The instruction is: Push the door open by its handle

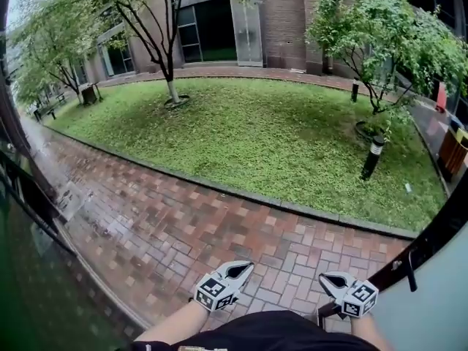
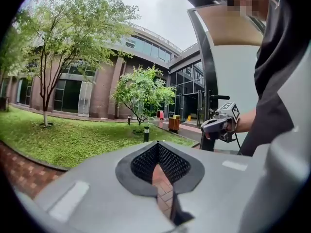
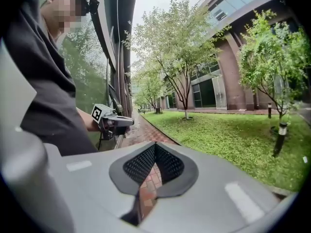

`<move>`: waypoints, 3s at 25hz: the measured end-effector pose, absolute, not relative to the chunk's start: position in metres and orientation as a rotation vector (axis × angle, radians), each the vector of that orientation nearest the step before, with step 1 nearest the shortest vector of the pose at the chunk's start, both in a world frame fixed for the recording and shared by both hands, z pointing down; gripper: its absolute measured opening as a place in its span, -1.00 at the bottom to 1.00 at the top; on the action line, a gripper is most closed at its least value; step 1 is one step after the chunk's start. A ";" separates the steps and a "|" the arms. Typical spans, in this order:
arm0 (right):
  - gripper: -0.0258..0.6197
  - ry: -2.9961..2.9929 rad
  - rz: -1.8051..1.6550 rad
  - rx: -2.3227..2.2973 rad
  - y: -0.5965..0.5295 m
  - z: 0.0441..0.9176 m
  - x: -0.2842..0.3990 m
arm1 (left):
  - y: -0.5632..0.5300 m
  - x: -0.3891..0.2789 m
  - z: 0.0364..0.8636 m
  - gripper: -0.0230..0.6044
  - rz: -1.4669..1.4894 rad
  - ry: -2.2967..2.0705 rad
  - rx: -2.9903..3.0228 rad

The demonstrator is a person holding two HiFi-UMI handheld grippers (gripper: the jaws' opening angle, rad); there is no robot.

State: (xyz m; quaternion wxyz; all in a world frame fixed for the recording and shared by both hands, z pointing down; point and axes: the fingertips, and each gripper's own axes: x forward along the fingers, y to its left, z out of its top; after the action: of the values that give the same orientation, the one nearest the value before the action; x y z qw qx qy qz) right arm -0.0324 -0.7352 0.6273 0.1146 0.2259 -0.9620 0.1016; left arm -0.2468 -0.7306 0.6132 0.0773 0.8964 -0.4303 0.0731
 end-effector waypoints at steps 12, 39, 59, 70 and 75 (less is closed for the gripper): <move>-0.92 -2.887 0.259 0.282 -0.717 0.643 -0.022 | -0.574 -0.182 0.608 -0.93 0.224 -1.676 2.433; -0.92 -2.852 0.112 0.383 -0.263 0.548 -0.012 | -0.192 -0.153 0.510 -0.93 0.132 -1.412 2.714; -0.92 -2.930 0.348 0.454 -0.062 0.558 0.123 | -0.038 0.011 0.538 -0.93 0.088 -1.253 2.632; -0.92 -2.888 0.341 0.628 -0.024 0.552 0.102 | 0.005 -0.088 0.530 -0.93 0.016 -1.270 2.645; -0.92 -2.914 0.266 0.619 -0.030 0.534 0.075 | 0.008 -0.116 0.529 -0.93 0.042 -1.284 2.651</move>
State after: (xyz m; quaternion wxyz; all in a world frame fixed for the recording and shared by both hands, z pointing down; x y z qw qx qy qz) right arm 0.0750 -0.0298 0.5344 0.0752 0.2065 -0.9715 0.0888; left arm -0.1164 0.0076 0.5287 0.0977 0.8956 -0.4339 0.0140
